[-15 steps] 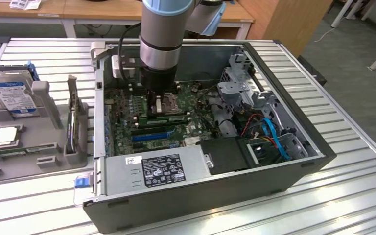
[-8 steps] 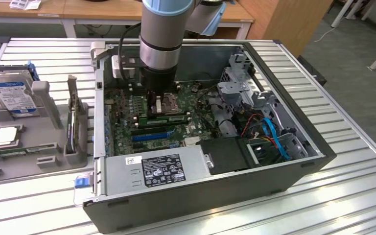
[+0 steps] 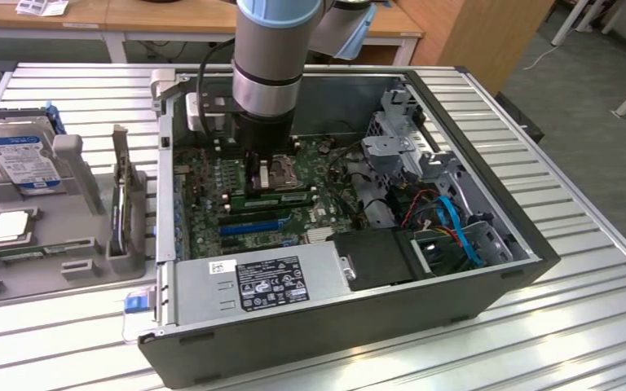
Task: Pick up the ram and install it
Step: 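Press down the ram until it locks into place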
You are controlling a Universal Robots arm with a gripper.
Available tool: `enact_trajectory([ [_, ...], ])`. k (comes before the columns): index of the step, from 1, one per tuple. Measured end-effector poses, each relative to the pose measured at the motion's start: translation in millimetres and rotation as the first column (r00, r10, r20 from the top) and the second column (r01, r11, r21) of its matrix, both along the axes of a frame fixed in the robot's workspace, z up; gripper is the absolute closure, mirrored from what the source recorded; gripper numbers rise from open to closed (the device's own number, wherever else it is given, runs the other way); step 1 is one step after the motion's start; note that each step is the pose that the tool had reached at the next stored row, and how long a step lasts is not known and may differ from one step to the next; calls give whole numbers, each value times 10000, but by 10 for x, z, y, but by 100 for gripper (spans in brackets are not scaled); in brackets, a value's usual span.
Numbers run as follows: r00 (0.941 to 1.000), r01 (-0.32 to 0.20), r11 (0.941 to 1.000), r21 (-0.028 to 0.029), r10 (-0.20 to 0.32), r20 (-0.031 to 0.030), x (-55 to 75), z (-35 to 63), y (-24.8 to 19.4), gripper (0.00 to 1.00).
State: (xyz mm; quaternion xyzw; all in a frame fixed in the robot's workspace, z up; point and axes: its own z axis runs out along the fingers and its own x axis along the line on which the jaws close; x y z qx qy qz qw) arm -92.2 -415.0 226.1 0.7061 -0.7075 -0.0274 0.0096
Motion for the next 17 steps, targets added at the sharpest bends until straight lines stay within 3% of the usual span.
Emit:
enact_trajectory([
  [17,10000,0,10000,0,0,0,0,-12,0,90],
])
